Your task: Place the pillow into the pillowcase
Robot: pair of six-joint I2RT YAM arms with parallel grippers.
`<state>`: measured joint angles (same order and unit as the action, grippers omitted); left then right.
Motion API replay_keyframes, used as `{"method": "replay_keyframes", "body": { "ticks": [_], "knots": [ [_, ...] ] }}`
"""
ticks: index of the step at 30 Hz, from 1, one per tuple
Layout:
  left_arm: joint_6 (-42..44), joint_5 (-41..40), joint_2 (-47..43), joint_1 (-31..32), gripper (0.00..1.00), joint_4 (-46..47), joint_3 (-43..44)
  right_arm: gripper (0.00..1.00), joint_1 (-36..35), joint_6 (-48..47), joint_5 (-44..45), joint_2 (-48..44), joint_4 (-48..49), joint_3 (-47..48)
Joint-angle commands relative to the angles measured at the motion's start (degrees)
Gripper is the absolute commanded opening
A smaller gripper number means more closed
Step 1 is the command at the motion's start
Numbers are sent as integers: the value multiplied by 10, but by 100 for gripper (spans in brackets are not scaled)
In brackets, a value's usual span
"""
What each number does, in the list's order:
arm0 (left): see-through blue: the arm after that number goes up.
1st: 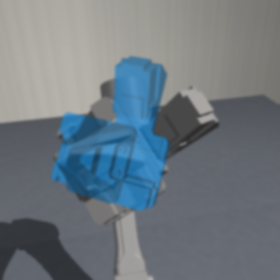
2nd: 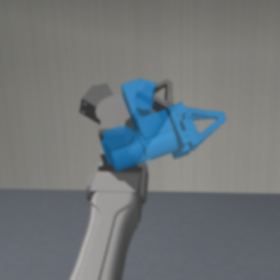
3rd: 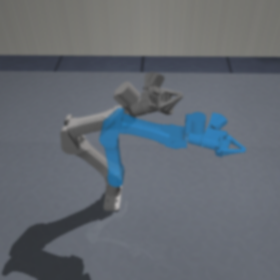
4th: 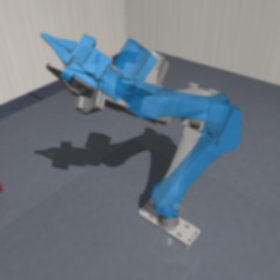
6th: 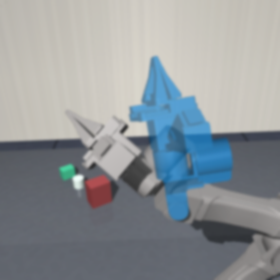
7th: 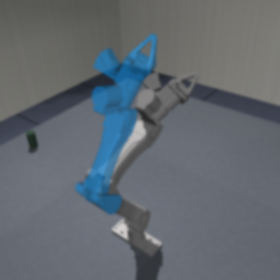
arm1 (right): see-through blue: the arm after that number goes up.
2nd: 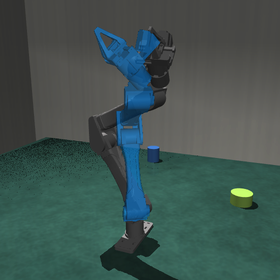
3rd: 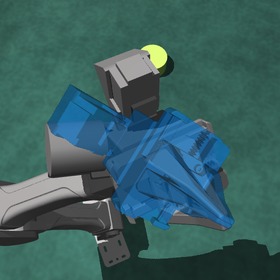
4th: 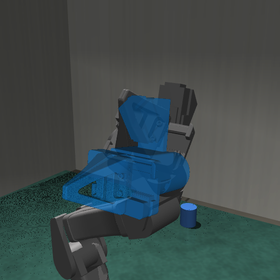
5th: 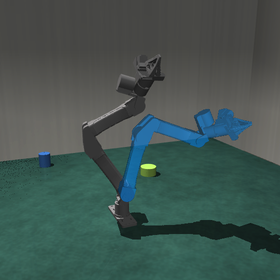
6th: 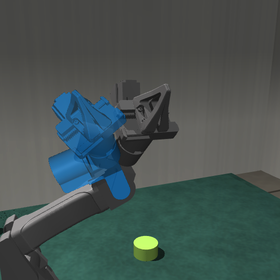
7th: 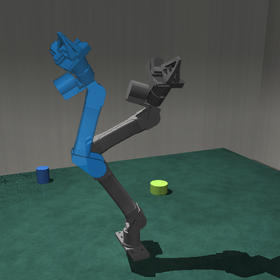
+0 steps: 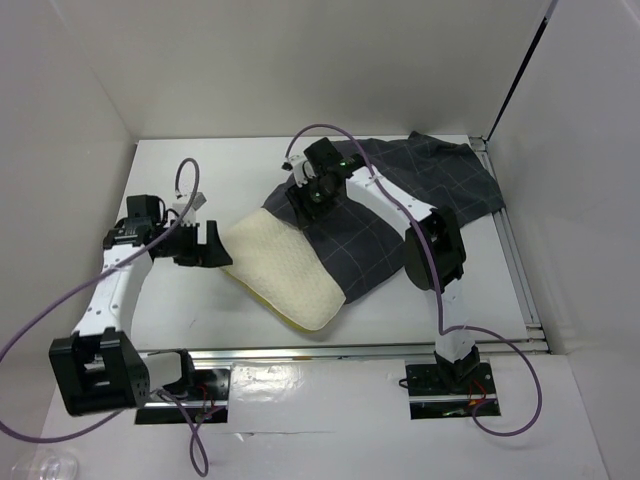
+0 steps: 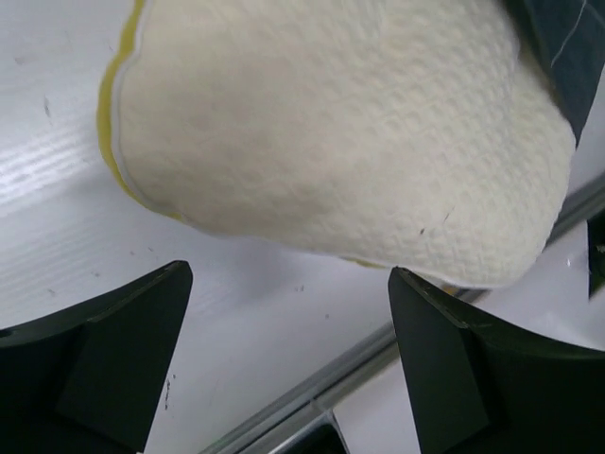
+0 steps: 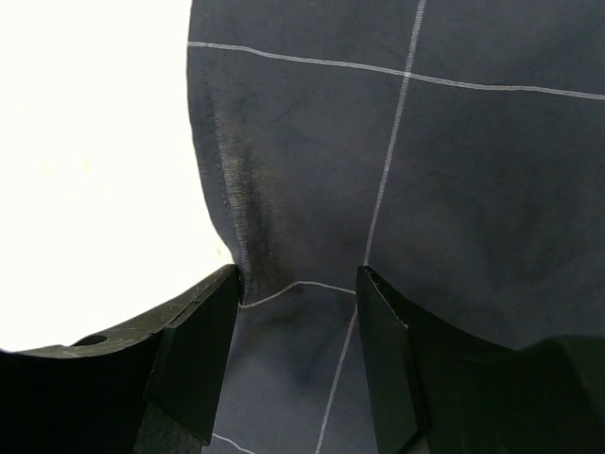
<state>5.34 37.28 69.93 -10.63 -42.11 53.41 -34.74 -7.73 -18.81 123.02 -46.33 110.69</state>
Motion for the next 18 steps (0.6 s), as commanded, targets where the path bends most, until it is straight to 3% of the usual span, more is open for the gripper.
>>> {"method": "replay_keyframes", "body": {
  "ticks": [1, 3, 18],
  "knots": [
    [-115, -105, -23, 32, 99, 97, -20, 60, -11, 10, -2, -14, 2, 31],
    [-153, -125, -23, 32, 99, 109, -26, 60, -11, 10, -2, -14, 2, 31],
    [-370, 47, 59, 11, 99, 140, -47, 62, -11, 10, -2, -19, 7, 15]
  ]
}}
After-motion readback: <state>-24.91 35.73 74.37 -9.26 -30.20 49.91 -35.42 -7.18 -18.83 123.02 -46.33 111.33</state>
